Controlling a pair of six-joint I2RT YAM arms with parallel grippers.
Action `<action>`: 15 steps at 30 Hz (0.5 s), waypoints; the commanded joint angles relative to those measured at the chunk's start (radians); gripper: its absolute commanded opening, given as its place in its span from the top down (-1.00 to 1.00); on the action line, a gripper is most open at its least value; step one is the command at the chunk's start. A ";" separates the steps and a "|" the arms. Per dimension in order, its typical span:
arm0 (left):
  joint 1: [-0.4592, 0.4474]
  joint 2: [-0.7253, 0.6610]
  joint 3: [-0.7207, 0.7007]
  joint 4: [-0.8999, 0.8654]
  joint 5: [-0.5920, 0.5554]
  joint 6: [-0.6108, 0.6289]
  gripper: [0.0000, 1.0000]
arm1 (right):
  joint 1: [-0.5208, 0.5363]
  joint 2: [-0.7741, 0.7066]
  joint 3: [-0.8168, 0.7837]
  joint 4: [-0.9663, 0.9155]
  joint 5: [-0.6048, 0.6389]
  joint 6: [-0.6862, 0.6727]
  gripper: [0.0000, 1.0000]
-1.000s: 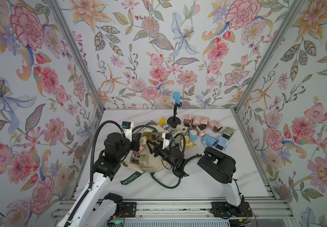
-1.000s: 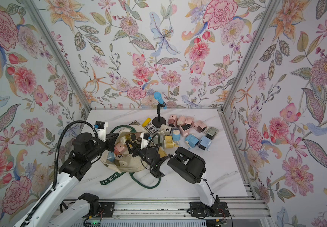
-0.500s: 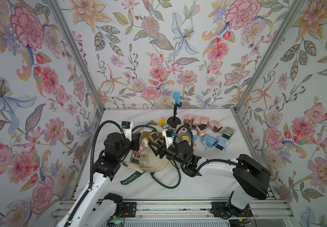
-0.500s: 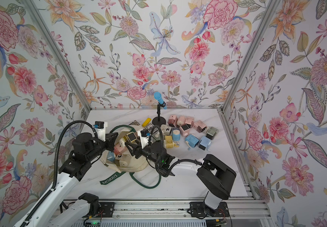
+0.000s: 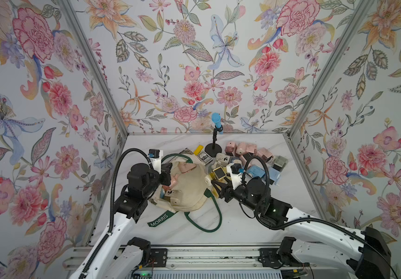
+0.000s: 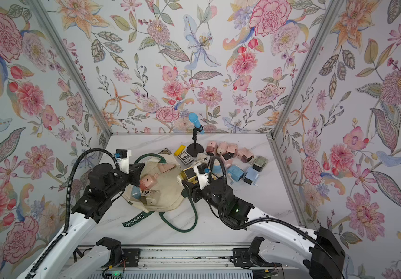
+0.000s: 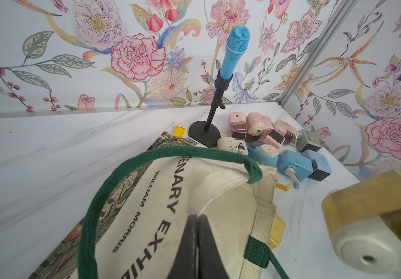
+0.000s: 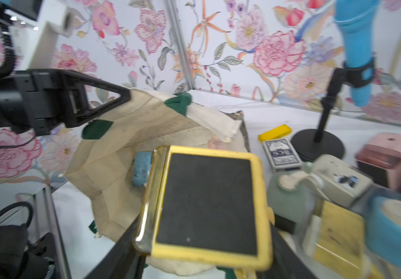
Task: Take out the pencil sharpeners from the tote bags
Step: Place the pencil sharpener at the center of the board.
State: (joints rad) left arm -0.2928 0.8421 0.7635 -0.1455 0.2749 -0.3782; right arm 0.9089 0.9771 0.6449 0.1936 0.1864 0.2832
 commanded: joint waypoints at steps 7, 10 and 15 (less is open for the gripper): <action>-0.004 -0.017 0.000 0.003 -0.032 0.006 1.00 | -0.185 -0.039 -0.035 -0.334 0.097 0.073 -0.01; -0.003 -0.020 -0.001 0.003 -0.036 0.007 1.00 | -0.190 0.007 -0.019 -0.369 0.109 0.077 -0.02; -0.005 -0.023 0.000 0.002 -0.033 0.006 1.00 | -0.197 0.110 0.008 -0.397 0.110 0.078 -0.04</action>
State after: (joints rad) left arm -0.2928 0.8394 0.7635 -0.1463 0.2596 -0.3782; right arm 0.7197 1.0542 0.6132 -0.1776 0.2764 0.3462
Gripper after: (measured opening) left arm 0.049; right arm 0.601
